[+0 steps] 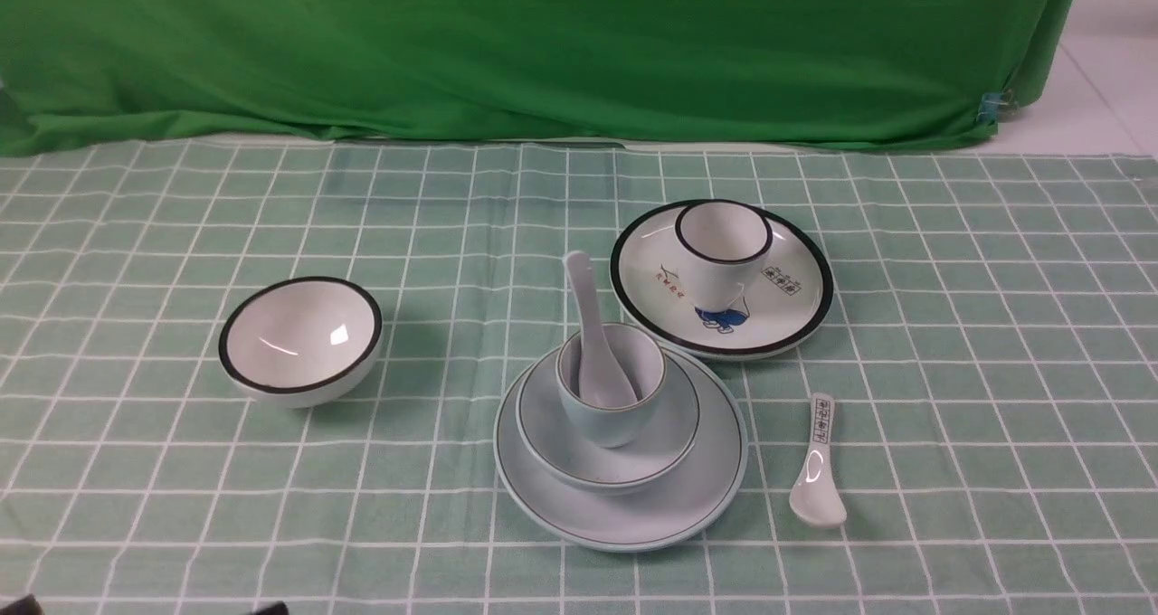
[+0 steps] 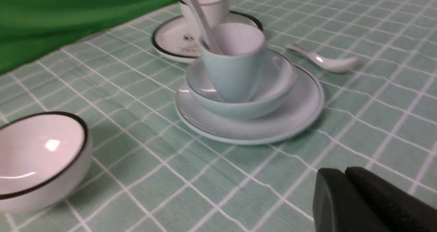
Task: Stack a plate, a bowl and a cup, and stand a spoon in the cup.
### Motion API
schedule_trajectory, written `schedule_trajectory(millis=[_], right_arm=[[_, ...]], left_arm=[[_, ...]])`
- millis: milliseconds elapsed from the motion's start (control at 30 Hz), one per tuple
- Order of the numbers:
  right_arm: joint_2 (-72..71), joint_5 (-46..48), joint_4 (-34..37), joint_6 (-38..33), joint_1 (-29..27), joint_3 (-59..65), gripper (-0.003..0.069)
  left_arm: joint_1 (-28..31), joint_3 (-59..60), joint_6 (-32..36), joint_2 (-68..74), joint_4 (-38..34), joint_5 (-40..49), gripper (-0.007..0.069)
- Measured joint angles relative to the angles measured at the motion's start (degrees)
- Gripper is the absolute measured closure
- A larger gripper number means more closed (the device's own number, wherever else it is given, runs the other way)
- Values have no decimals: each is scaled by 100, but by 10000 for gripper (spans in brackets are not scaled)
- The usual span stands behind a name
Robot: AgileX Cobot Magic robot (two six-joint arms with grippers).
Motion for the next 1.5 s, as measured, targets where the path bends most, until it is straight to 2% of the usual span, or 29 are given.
schedule_trajectory(millis=[33, 100, 133, 167, 200, 233, 367, 433, 1500], right_arm=[[0, 0, 0, 0, 0, 0, 580], [0, 0, 0, 0, 0, 0, 573], [0, 0, 0, 0, 0, 0, 572], [0, 0, 0, 0, 0, 0, 572], [0, 0, 0, 0, 0, 0, 572], [0, 0, 0, 0, 0, 0, 571], [0, -12, 0, 0, 0, 0, 564], [-1, -12, 0, 0, 0, 0, 557], [-1, -12, 0, 0, 0, 0, 468]], left_arm=[[120, 0, -44, -48, -6, -38, 612], [1129, 0, -382, -481, -25, -155, 612], [1439, 0, -472, -624, -30, -120, 612], [1518, 0, -498, -662, -38, -105, 612], [2195, 0, -643, -986, -42, 134, 612], [2608, 0, -696, -1181, -57, 411, 612], [3484, 0, -734, -1341, -83, 1321, 612], [3700, 0, -744, -1341, -122, 1471, 612], [3763, 0, -702, -1347, -145, 1433, 611]])
